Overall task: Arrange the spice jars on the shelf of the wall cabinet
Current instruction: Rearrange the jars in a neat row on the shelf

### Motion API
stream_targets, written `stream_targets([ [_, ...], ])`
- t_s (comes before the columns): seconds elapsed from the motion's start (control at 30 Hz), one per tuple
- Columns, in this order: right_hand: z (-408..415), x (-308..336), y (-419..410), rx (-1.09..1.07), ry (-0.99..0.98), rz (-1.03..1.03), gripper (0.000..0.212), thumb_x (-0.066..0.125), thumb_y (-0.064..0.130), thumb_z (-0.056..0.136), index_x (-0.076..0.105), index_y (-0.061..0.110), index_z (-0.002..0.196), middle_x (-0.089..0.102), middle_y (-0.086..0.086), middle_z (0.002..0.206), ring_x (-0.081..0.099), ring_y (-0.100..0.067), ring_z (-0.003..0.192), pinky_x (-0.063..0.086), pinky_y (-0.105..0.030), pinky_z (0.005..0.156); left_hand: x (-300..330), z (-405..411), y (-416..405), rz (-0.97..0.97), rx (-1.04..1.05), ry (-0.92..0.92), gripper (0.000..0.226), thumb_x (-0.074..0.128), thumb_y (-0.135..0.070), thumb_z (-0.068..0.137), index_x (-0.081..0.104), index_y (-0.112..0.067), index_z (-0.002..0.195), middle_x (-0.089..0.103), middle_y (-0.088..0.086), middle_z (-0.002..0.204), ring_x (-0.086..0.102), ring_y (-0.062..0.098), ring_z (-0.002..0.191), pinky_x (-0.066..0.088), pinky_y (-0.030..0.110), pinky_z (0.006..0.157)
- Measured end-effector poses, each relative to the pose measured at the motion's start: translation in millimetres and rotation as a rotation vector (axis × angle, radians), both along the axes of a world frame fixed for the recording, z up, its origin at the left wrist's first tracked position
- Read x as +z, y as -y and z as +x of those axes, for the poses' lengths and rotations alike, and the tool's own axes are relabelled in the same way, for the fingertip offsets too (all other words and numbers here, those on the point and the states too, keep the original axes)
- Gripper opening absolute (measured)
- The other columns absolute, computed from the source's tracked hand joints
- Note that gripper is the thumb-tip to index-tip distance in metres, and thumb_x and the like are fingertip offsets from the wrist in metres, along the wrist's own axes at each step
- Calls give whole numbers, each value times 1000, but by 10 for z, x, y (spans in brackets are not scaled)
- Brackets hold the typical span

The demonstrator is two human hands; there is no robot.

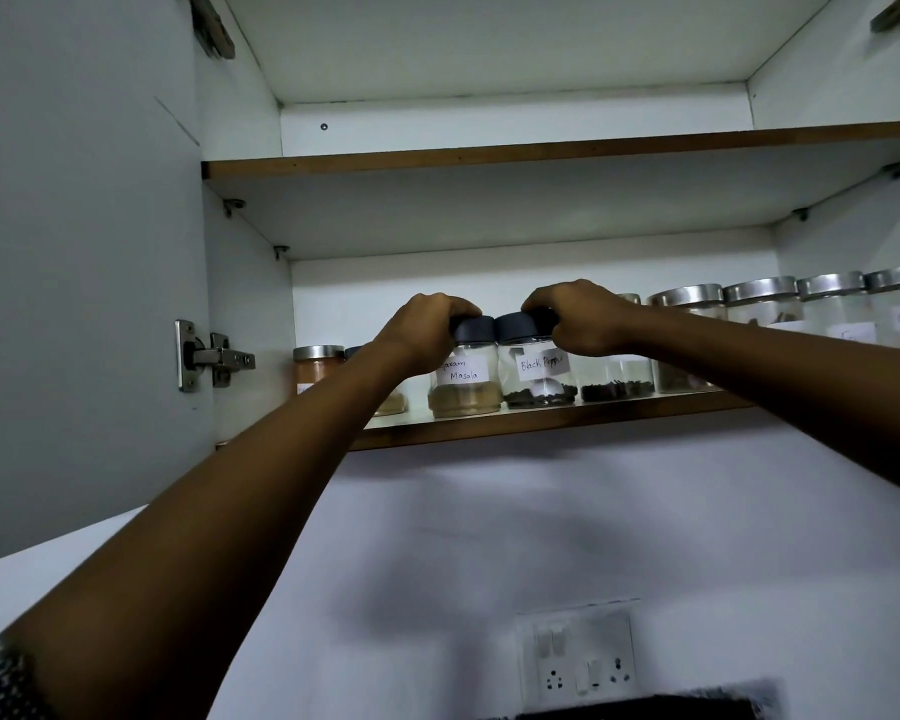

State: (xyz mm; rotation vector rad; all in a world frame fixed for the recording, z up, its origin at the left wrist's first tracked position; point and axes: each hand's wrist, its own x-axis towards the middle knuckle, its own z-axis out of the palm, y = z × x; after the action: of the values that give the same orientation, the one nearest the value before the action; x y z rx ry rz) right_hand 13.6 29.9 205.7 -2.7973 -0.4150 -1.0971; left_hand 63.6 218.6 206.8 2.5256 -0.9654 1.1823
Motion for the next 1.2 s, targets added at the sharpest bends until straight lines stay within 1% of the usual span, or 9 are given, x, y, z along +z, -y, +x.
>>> stream_targets([
  [0.17,109,-12,-20,-4,8,-1,44,46,-7,79,57,6,120,60,-13,121,51,-32,111,41,-35,87,18,104,-16,-4,-11,-28,47,45,9,87,58,-13,127,60,6,130,52,24,120,40,29,97],
  [0.3,217,-37,-32,-8,9,-20,44,49,-7,78,57,7,119,60,-12,120,52,-31,108,44,-37,87,0,208,-22,-19,-27,-51,48,45,10,87,58,-12,127,58,6,131,50,23,123,39,29,100],
  [0.43,326,-27,-41,-15,5,-23,45,50,-6,77,56,9,119,60,-11,119,52,-30,108,46,-38,87,12,328,-55,-27,-30,-62,51,44,12,85,58,-12,128,58,6,131,50,24,123,39,29,100],
  [0.53,419,-33,-75,-18,8,-15,45,51,-6,77,56,8,119,60,-11,118,52,-30,108,42,-33,81,12,419,-71,-37,-14,-77,55,43,14,84,56,-13,129,57,6,133,49,24,125,37,28,100],
  [0.6,495,-41,-101,-16,11,-10,44,51,-7,77,56,7,119,61,-12,117,52,-30,107,41,-34,81,13,490,-77,-37,-2,-91,56,42,16,83,56,-13,130,57,6,134,48,24,125,36,27,100],
  [0.8,751,-44,-159,-3,-5,-18,42,51,-7,77,57,4,117,61,-14,116,53,-31,105,45,-39,86,31,707,-104,-26,8,-118,53,46,16,84,58,-12,127,60,6,130,51,24,121,38,25,93],
  [0.97,1005,-49,-202,0,-8,-15,41,51,-6,76,57,4,116,61,-15,114,54,-31,104,46,-38,85,27,907,-110,-39,21,-126,54,43,16,84,58,-13,127,60,7,130,51,24,121,34,20,88],
  [1.1,1211,-43,-241,-1,-12,-27,39,52,-4,77,56,4,115,61,-15,113,55,-31,102,46,-38,84,25,1055,-117,-41,35,-127,53,43,14,85,57,-13,128,59,6,130,51,24,120,34,21,89],
  [1.2,1350,-32,-251,-3,-23,-17,41,53,-3,78,55,6,118,60,-14,116,54,-30,104,47,-38,86,39,1156,-128,-27,48,-135,54,43,15,83,57,-14,127,58,6,129,51,24,119,35,22,87],
])
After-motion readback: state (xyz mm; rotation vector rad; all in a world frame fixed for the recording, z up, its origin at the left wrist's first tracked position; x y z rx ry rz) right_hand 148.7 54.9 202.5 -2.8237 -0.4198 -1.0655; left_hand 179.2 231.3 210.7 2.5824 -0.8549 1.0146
